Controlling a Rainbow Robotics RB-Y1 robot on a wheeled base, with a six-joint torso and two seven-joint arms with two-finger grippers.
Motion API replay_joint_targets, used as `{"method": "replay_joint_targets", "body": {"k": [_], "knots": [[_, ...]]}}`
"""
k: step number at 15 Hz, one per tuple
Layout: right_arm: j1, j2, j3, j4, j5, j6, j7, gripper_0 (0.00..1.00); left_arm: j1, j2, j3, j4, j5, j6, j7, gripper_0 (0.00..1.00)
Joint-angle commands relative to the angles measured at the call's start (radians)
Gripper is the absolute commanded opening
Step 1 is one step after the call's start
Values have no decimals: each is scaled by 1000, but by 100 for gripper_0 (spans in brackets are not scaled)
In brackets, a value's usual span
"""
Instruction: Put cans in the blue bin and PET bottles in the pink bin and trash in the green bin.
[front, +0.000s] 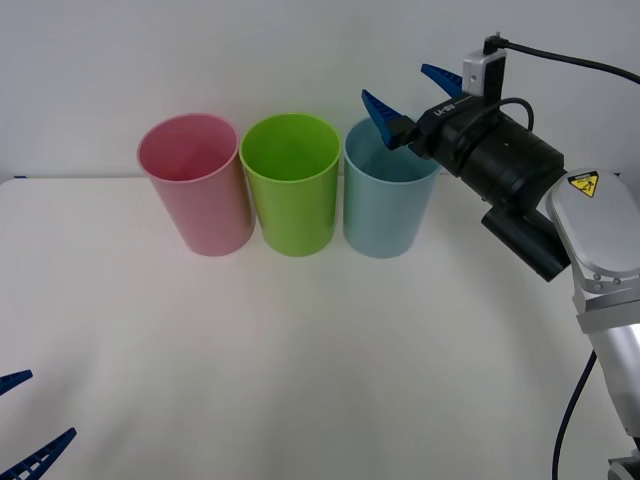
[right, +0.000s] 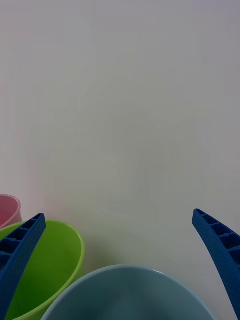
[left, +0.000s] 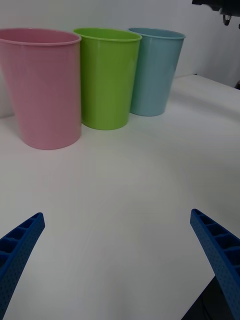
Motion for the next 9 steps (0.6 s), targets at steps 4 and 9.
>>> {"method": "replay_joint_targets", "body": {"k": [4,9], "knots": [[198,-47,-170,-222,-103,-330,-12,100,0,0,0,0,0,0,0,100],[463,-151,-208,-432,-227,-425,8,100,0,0,0,0,0,0,0,100]]}}
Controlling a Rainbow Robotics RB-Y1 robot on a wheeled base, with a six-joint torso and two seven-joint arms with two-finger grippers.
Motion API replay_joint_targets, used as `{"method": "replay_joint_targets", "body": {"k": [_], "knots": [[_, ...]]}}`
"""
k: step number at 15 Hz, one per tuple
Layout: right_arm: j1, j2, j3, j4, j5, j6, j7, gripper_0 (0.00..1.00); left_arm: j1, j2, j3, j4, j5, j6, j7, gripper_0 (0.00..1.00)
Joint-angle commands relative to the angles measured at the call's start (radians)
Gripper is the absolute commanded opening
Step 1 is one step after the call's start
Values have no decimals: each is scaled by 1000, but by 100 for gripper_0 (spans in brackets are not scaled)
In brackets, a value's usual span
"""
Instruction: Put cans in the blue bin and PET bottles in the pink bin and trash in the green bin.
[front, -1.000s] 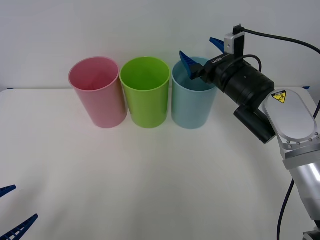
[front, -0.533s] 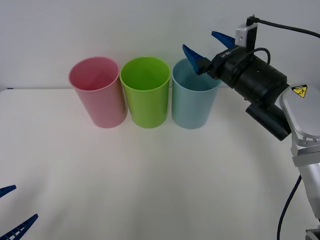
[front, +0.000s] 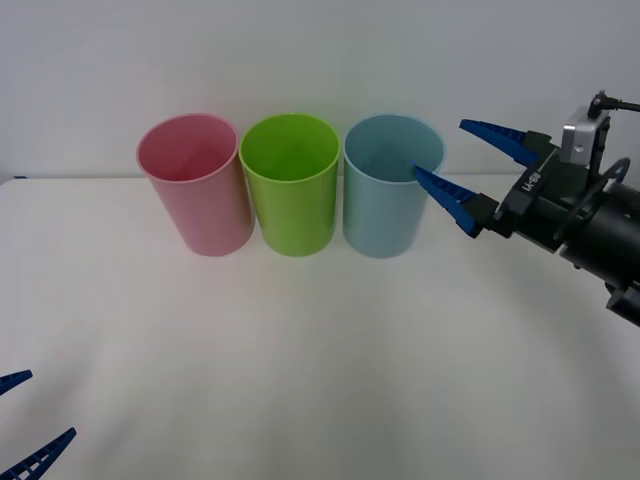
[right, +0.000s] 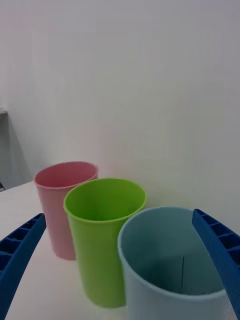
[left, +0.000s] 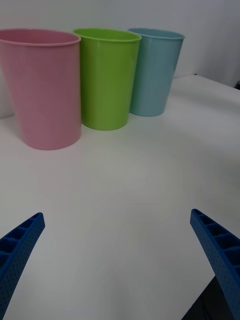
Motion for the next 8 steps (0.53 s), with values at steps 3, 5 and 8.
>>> {"method": "replay_joint_targets", "body": {"k": [3,5,8], "knots": [[218,-18,-77,-116,-22,-134,37,100,0,0,0,0,0,0,0,100],[288,-18,-88,-126,-21,-148,96,100,0,0,0,0,0,0,0,100],[377,-18,-89,-126,-13,-156,129,100,0,0,0,0,0,0,0,100]]}}
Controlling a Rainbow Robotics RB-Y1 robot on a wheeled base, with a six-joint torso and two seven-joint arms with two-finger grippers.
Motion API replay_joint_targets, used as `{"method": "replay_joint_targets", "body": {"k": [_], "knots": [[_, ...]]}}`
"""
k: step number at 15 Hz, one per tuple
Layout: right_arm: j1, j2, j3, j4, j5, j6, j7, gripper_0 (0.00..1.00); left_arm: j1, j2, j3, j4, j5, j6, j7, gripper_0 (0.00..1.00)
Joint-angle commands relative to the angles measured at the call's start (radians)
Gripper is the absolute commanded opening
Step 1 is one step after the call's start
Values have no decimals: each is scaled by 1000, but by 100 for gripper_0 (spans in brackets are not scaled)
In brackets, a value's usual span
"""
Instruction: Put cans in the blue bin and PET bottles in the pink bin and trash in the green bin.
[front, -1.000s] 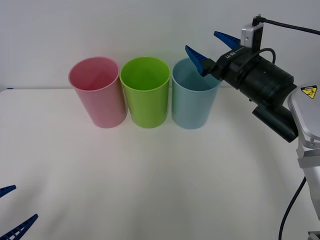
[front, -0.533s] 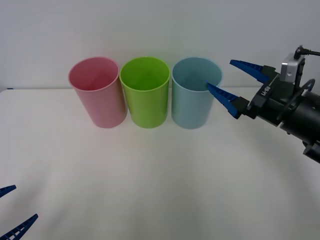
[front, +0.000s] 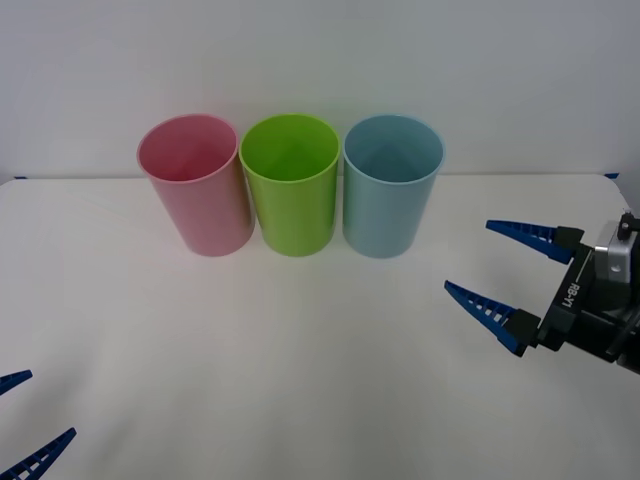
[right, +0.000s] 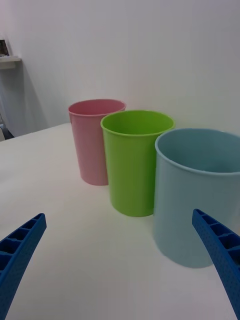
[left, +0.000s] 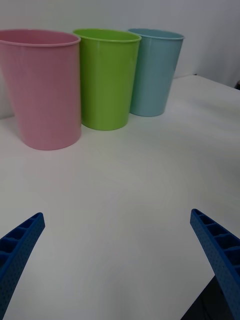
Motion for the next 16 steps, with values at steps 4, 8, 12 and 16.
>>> {"method": "replay_joint_targets", "body": {"k": [4,8,12,16], "knots": [[145,2,-24,1,48,-47,60,100,0,0,0,0,0,0,0,100],[200,2,-49,1,75,-75,98,100,0,0,0,0,0,0,0,100],[228,0,-61,6,98,-96,124,100,0,0,0,0,0,0,0,100],[228,2,-62,12,108,-104,130,100,0,0,0,0,0,0,0,100]]}}
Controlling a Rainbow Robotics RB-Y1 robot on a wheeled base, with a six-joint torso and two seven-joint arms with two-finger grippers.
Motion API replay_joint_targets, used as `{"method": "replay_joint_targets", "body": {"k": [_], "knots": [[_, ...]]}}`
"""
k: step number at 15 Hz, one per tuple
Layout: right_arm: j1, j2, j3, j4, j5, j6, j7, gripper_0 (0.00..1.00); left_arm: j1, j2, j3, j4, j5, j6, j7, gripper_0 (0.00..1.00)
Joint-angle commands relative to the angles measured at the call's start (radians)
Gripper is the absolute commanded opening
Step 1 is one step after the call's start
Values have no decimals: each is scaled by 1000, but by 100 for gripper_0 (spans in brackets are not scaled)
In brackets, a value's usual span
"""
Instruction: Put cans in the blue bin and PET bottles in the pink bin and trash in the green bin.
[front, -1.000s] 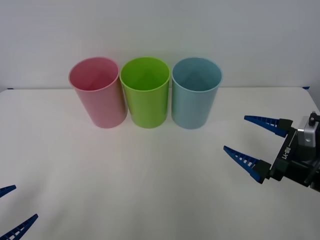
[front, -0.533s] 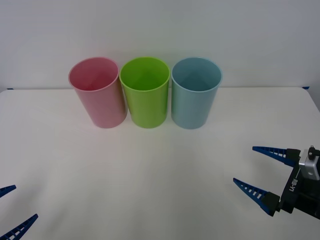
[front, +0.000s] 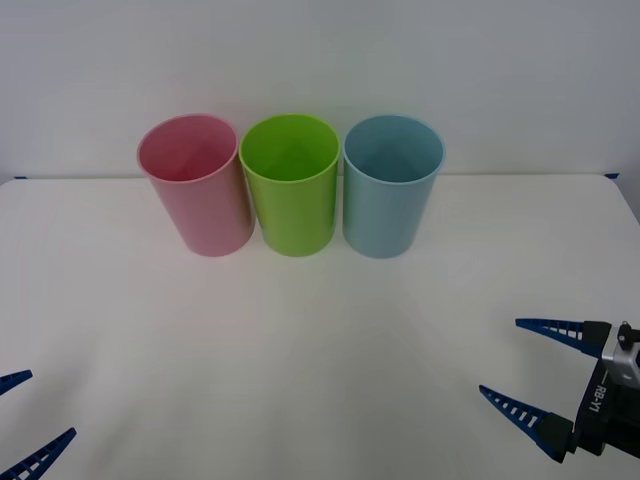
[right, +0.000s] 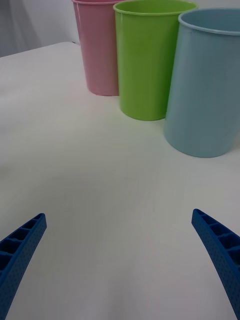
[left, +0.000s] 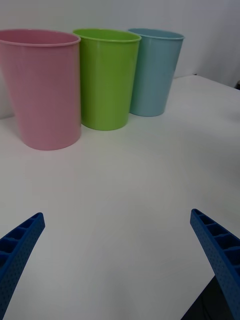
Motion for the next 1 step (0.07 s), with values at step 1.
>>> {"method": "replay_joint_targets", "body": {"k": [1], "knots": [[0,0,-1,0,6,-2,3,100,0,0,0,0,0,0,0,100]]}}
